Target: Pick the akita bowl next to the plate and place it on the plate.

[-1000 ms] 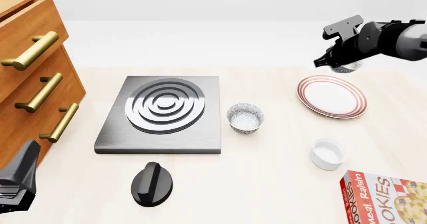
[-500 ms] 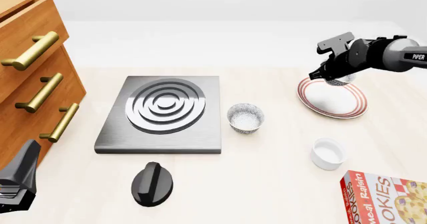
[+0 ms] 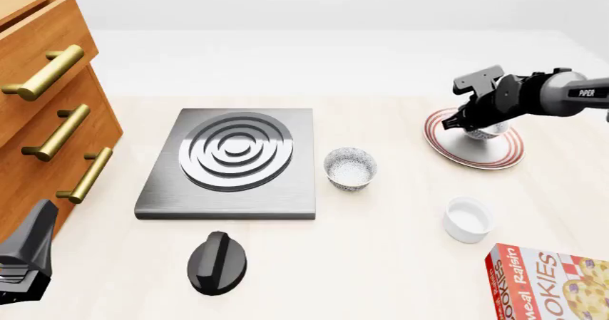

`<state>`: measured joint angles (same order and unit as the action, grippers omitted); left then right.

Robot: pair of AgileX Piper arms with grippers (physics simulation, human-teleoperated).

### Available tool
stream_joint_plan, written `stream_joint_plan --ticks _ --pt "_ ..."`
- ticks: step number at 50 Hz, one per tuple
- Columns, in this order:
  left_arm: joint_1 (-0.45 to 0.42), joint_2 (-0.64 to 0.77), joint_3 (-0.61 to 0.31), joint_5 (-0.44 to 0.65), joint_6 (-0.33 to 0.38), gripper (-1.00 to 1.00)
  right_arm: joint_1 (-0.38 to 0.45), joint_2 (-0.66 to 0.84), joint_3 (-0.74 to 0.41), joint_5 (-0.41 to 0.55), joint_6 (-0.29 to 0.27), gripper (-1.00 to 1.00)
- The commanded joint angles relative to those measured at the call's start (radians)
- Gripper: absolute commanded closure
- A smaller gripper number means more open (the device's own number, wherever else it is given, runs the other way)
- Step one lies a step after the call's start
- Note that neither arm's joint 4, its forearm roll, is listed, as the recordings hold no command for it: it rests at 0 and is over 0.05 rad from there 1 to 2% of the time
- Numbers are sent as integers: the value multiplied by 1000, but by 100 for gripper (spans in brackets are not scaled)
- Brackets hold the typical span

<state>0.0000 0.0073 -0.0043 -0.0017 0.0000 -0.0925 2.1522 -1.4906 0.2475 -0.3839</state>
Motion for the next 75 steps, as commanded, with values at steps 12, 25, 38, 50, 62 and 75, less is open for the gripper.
stream_joint_plan --ticks 12,25,38,50,62,75 --pt "0 0 0 0 0 -100 -3 31 13 -28 23 100" --pt "0 0 0 0 0 -100 -21 -3 15 -16 6 -100" --pt "0 0 0 0 0 -100 -12 -240 70 52 -41 -100" --pt "0 0 0 0 0 -100 11 -511 124 140 -88 -100" --pt "0 0 0 0 0 -100 -19 -851 335 199 -125 -100" --pt "0 0 0 0 0 -100 -257 -1414 791 291 -150 -100"
